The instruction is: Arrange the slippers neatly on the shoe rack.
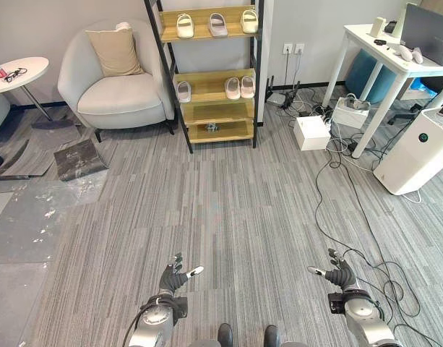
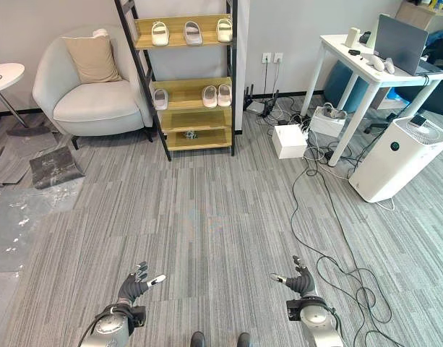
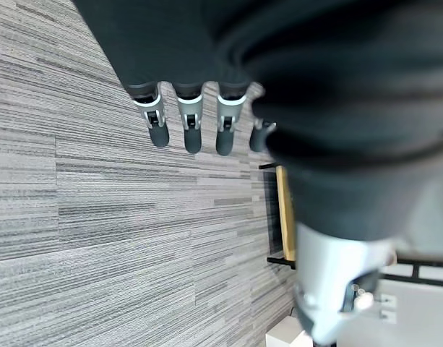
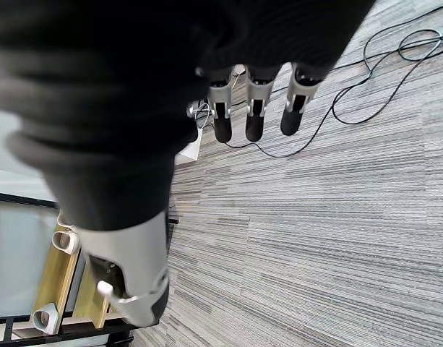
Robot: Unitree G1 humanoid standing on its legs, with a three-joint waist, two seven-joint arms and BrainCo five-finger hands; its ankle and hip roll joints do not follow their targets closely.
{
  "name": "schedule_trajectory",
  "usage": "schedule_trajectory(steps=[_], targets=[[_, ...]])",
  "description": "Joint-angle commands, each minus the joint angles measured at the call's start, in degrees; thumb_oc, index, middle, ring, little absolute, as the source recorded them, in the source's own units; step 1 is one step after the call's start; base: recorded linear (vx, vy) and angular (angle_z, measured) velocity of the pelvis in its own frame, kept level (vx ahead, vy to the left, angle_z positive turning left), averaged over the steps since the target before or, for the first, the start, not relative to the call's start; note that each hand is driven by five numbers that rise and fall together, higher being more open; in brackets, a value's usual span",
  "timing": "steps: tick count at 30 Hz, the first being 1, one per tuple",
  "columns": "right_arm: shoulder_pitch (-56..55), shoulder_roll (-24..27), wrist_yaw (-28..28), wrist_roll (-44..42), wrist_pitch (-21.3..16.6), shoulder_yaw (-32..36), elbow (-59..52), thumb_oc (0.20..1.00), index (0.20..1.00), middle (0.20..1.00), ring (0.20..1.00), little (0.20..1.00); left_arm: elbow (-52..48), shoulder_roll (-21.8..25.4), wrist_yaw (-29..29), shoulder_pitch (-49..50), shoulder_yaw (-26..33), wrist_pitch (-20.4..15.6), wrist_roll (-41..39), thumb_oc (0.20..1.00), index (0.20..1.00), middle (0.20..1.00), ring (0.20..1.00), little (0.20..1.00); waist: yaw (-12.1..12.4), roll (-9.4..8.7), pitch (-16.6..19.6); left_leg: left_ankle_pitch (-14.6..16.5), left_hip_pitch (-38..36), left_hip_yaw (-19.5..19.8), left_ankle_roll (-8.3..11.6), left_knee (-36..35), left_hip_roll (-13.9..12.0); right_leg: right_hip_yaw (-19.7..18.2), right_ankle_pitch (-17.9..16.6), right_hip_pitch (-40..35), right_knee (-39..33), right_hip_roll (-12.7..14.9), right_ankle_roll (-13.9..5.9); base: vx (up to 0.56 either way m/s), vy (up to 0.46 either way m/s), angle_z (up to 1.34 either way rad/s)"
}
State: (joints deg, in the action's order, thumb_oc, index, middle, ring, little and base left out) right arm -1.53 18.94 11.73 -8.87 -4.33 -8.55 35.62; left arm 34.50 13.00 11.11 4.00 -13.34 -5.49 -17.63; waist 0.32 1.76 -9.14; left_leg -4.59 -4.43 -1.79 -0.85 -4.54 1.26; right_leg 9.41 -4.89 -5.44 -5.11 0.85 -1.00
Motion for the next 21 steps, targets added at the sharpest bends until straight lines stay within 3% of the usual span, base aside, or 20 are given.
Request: schedule_trajectory(steps=[1,21], targets=[[1.58,-0.36,-0.65,-1.26,-1.91,-1.84,-0.81,1.000,1.000,1.000,1.000,1.000,0.22,0.84,-0.86,-2.95,-0.18,-2.24,-0.75,1.000,1.000,1.000,1.000,1.000,-0.01,-2.44,1.16,5.34,-1.51,4.15,3.58,-0.46,-3.02,-0.22,6.45,-1.59,0.11,5.32,-5.90,0.00,0.000,0.00],[2.34,-0.45,-1.79,-0.08,-0.92,-3.62,-0.73,1.000,1.000,1.000,1.000,1.000,-0.58,1.07,-2.18,-2.03,0.71,-1.82,-2.47,1.000,1.000,1.000,1.000,1.000,-0.07,-2.70,0.59,5.50,-1.49,4.08,3.48,-0.46,-3.05,-0.95,6.48,-1.22,0.11,5.09,-5.79,0.00,0.000,0.00]])
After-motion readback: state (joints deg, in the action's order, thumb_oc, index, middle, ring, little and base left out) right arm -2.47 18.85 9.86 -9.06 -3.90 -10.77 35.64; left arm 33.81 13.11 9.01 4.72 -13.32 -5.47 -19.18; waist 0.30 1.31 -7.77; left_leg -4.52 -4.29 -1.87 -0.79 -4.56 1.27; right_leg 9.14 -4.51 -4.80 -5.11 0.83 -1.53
